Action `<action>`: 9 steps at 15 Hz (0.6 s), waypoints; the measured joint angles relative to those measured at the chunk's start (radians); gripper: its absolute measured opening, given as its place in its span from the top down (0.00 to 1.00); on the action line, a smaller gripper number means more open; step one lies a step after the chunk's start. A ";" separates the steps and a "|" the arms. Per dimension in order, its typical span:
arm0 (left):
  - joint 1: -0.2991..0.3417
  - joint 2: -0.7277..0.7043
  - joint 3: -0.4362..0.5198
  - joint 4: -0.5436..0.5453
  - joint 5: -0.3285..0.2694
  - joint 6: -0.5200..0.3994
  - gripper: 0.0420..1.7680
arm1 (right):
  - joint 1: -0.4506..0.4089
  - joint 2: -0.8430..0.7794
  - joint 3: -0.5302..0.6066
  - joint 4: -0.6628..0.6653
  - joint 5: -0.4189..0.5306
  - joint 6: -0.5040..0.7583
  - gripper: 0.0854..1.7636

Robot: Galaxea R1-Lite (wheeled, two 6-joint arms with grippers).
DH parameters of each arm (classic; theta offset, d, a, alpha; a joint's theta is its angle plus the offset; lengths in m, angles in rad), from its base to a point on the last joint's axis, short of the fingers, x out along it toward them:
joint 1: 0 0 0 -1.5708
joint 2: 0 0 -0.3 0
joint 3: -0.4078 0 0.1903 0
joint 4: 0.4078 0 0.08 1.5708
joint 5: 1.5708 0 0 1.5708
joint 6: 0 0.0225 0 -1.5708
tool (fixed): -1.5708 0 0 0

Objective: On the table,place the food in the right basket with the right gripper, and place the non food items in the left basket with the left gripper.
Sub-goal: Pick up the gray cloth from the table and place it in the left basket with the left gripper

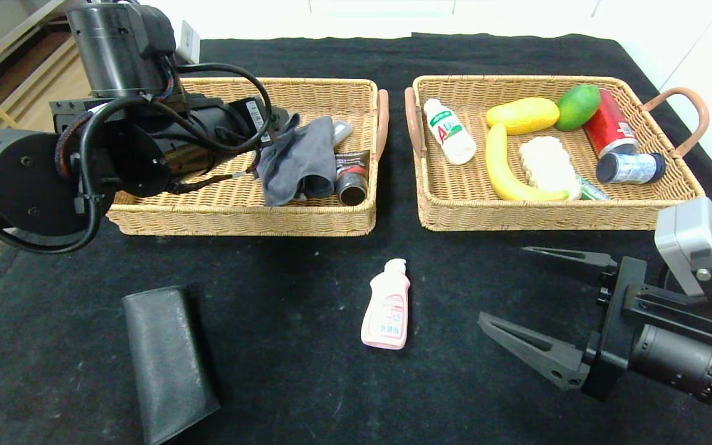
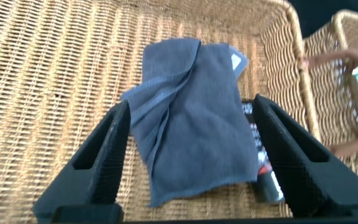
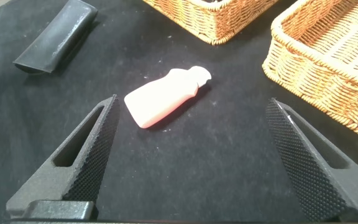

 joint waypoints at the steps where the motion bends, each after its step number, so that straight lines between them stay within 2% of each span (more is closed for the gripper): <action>1: -0.012 -0.016 0.022 0.008 -0.006 0.020 0.16 | 0.000 -0.001 0.000 0.000 0.000 0.000 0.03; 5: -0.108 -0.084 0.089 0.185 -0.007 0.067 0.11 | -0.001 -0.007 -0.001 0.000 0.000 0.001 0.03; 9: -0.213 -0.124 0.104 0.358 -0.007 0.061 0.08 | -0.004 -0.028 -0.002 0.000 0.002 0.003 0.03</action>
